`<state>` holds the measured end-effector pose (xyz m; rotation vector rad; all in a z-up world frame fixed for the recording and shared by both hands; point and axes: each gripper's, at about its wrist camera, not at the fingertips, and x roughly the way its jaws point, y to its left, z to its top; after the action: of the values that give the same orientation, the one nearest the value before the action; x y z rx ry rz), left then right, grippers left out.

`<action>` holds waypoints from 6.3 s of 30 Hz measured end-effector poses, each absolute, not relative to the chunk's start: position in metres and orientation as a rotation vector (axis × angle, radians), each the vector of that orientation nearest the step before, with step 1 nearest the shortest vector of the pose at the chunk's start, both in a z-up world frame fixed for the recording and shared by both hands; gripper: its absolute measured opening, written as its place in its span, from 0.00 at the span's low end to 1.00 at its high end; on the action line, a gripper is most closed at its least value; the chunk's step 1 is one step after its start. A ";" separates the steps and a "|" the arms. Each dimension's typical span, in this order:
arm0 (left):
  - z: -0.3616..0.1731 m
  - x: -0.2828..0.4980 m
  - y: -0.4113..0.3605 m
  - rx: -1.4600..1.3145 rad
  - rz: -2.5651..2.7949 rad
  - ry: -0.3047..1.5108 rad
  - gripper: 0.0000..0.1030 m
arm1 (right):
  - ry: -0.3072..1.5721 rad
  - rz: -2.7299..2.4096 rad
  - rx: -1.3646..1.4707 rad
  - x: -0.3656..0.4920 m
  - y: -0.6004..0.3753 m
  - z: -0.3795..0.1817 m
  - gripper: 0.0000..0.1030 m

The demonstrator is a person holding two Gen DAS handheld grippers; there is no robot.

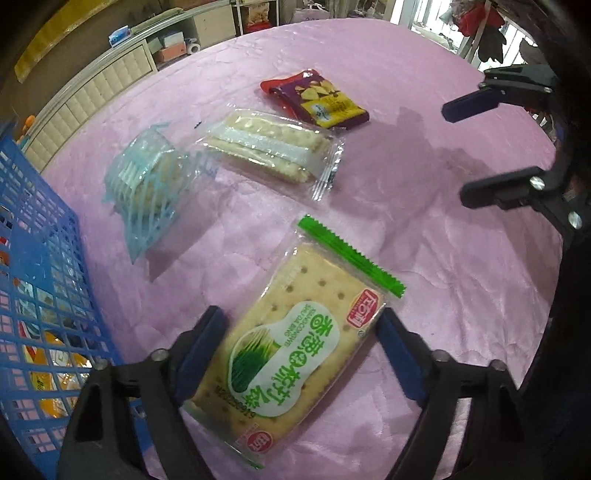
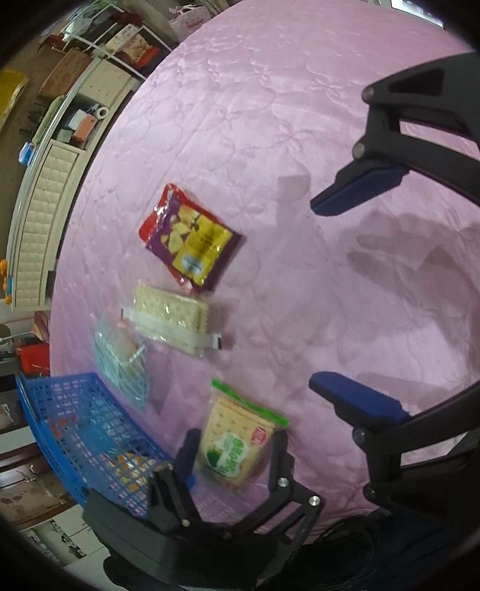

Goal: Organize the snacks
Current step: 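Grasp the green-label cracker packet with the left tool while the right tool approaches the chip bag, then grasp the purple-and-yellow chip bag with the right tool while the left tool holds the crackers, then carry both snacks over the basket and open the right tool to drop the chip bag, then lower the green-label cracker packet into the basket and open the left tool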

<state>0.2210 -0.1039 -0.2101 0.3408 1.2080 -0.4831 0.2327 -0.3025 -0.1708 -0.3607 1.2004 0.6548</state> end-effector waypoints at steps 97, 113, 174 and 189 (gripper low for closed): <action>0.002 0.116 0.053 0.170 -0.105 0.736 0.60 | 0.805 0.747 -0.576 0.157 -0.160 0.007 0.44; -0.025 0.171 0.114 0.124 -0.039 0.788 0.60 | 0.858 0.803 -0.613 0.219 -0.089 -0.028 0.44; -0.042 0.213 0.090 0.275 -0.147 0.839 0.80 | 0.937 0.665 -0.480 0.264 -0.142 -0.058 0.84; -0.018 0.172 0.041 0.290 -0.190 0.787 0.80 | 0.902 0.627 -0.486 0.215 -0.194 -0.029 0.84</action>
<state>0.1717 0.0410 -0.0182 0.2898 0.7868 -0.1903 0.2148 -0.1943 -0.0291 -0.4856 0.9021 0.6273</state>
